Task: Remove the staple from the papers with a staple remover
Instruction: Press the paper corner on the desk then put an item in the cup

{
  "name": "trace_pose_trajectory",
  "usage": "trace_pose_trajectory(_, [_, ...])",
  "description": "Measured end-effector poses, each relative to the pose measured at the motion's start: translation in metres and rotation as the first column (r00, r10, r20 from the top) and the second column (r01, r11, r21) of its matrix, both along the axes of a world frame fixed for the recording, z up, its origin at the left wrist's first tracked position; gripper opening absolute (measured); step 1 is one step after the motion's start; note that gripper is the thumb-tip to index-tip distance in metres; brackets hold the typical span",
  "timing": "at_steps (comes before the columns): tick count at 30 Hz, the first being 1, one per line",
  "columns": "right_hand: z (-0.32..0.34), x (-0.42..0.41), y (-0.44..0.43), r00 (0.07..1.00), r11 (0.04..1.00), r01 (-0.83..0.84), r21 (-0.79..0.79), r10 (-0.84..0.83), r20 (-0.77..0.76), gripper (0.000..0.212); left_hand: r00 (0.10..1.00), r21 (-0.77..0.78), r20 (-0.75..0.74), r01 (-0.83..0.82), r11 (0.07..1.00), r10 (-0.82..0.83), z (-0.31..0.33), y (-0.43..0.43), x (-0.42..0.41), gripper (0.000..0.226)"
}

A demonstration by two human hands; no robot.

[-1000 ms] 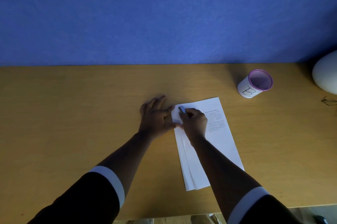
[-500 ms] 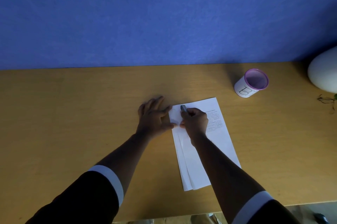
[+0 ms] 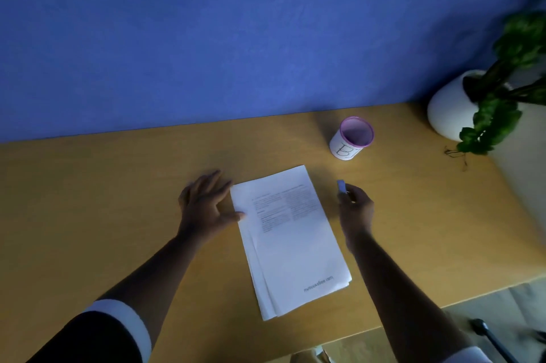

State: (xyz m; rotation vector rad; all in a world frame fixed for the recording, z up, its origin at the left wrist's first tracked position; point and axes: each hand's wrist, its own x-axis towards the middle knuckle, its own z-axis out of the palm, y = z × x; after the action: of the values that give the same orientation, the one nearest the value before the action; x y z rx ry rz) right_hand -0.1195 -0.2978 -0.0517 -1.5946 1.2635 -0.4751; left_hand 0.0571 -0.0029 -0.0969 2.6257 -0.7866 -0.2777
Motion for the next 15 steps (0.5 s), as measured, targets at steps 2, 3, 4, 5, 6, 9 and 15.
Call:
trace_pose_trajectory(2, [0.002,-0.012,-0.026,0.992,0.987,0.033,-0.156,-0.051,-0.112,0.014,1.000,0.001,0.004,-0.002,1.000,0.002,-0.001,0.000,0.000,0.098])
trace_pose_trajectory(3, [0.002,-0.016,-0.036,0.986,0.976,0.035,-0.214,-0.069,-0.153,0.015,1.000,0.007,0.008,-0.008,1.000,0.008,-0.001,0.002,0.000,0.098])
trace_pose_trajectory(4, [0.004,-0.020,-0.046,0.979,0.965,0.032,-0.262,-0.083,-0.185,0.016,1.000,0.011,0.012,-0.006,1.000,0.006,-0.001,0.000,0.000,0.098])
trace_pose_trajectory(5, [0.004,-0.024,-0.056,0.974,0.956,0.021,-0.294,-0.086,-0.212,0.015,1.000,0.015,0.017,-0.004,1.000,0.004,-0.002,0.000,0.000,0.097])
trace_pose_trajectory(6, [0.004,-0.026,-0.064,0.968,0.950,0.006,-0.311,-0.084,-0.236,0.012,1.000,0.019,0.021,-0.004,1.000,0.004,-0.002,-0.001,0.001,0.097])
trace_pose_trajectory(9, [0.003,-0.026,-0.078,0.953,0.947,-0.020,-0.322,-0.079,-0.292,0.012,1.000,0.030,0.028,0.000,1.000,-0.001,-0.001,-0.001,0.002,0.098])
trace_pose_trajectory(15, [-0.004,-0.025,-0.081,0.927,0.945,-0.084,-0.315,-0.042,-0.373,0.018,1.000,0.046,0.026,0.003,0.999,-0.004,0.004,-0.004,0.001,0.099])
